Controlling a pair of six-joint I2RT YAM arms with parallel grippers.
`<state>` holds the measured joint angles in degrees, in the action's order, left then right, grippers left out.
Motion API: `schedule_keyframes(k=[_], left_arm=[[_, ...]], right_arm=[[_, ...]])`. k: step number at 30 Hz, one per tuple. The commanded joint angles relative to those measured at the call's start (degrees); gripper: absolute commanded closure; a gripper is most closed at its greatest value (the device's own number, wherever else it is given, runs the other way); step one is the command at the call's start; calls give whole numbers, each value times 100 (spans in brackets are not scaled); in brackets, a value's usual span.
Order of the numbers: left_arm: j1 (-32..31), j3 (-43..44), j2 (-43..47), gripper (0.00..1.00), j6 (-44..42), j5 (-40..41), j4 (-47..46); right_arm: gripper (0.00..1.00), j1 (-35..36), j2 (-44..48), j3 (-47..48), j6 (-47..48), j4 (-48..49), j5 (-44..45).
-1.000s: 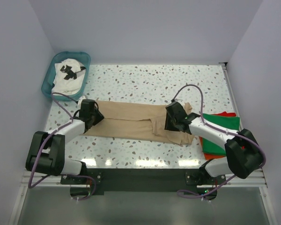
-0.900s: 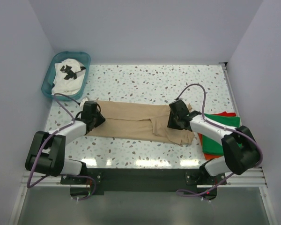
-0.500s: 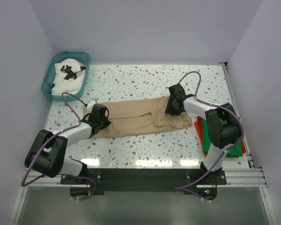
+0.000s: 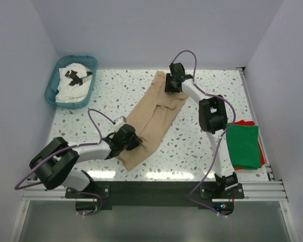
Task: Fold and stack the t-shirts
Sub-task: Fold the tshirt
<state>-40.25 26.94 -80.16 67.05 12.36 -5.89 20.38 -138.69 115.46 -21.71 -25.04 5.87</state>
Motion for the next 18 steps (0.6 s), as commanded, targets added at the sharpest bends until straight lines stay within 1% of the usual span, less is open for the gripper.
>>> schedule_keyframes(k=[1,3,4,5,6,8,9,11,12,13,14,15,17,18], left_arm=[[-536,153,-684,79,660,-672,-262],[-686,487,-1079,77,661,-944,-430],[-703,601,-1211,75,652,-1042,-622],[-721,767,-1326,73,643,-1156,-754],[-730,847,-1518,73,582,-1392,-869],[-721,1110,-1669,69,451,-1543,-993],[-730,1164,-1670,66,389,-1700,-1028],[-721,1270,-1521,63,266,-1789,-1107],[-721,1270,-1433,60,204,-1833,-1125],[-712,1348,-1328,59,117,-1851,-1038],[-704,1436,-1092,58,-145,-1782,-854],[-704,1507,-950,56,-305,-1529,-383],[-712,1691,-520,56,-804,-1263,138],[-704,1735,-405,56,-955,-836,567]], right_arm=[[57,18,-911,1196,641,-581,-577],[55,18,-1220,1862,773,-669,-691],[54,10,-1422,2005,809,-634,-849],[50,10,-1467,2076,844,-556,-920],[48,18,-1502,2112,888,-329,-982],[43,18,-1564,2130,897,-64,-1105],[42,10,-1573,2173,897,7,-1140],[39,10,-1591,2235,897,174,-1211],[39,10,-1591,2261,888,218,-1220],[38,10,-1591,2305,871,236,-1220],[36,10,-1573,2393,871,271,-1211],[35,10,-1547,2402,888,297,-1228],[32,10,-1433,2437,906,359,-1202],[29,10,-1363,2446,932,368,-1167]])
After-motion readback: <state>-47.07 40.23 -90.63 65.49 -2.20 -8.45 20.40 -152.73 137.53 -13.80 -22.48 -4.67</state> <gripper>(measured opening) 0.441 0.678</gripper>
